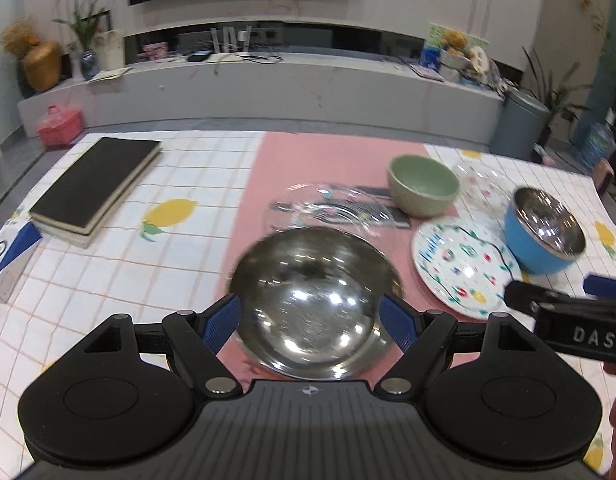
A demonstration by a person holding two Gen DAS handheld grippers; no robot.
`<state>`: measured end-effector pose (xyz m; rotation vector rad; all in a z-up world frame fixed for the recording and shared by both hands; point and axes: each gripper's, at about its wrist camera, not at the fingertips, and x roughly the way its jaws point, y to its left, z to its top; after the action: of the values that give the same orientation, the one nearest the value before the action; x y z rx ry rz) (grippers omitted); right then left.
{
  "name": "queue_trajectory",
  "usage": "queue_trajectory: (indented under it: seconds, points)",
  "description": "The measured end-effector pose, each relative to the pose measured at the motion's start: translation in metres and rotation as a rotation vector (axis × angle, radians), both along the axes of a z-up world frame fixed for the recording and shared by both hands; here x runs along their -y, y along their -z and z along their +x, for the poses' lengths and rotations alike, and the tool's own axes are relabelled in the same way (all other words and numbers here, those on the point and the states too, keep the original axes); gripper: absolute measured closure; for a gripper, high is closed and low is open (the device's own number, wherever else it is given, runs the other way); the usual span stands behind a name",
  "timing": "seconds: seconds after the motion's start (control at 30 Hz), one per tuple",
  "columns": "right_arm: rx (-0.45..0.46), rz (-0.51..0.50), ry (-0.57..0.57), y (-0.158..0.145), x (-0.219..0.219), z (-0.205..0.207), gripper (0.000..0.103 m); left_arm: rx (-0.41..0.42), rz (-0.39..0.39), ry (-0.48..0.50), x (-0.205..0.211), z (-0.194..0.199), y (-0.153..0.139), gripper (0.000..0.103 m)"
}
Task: Organize plates and bowls
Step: 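Move both grippers to the orange-backed steel bowl rim and close them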
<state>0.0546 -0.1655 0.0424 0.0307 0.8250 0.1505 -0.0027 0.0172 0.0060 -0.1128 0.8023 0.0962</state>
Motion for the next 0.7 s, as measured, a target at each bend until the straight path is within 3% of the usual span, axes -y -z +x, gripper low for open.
queue_trajectory:
  seconds: [0.3,0.5,0.7]
  points:
    - [-0.015,-0.008,-0.053,0.001,-0.021,0.005,0.003,-0.024,-0.089,-0.049,-0.031,0.007,-0.001,0.023]
    - [-0.018,0.003,-0.071,0.001,-0.037,0.007,0.003,-0.037,-0.065,-0.073,-0.037,0.008,0.001,0.024]
    - [-0.019,0.018,-0.104,-0.001,-0.056,0.019,0.003,-0.064,-0.094,-0.097,-0.048,0.012,0.008,0.024]
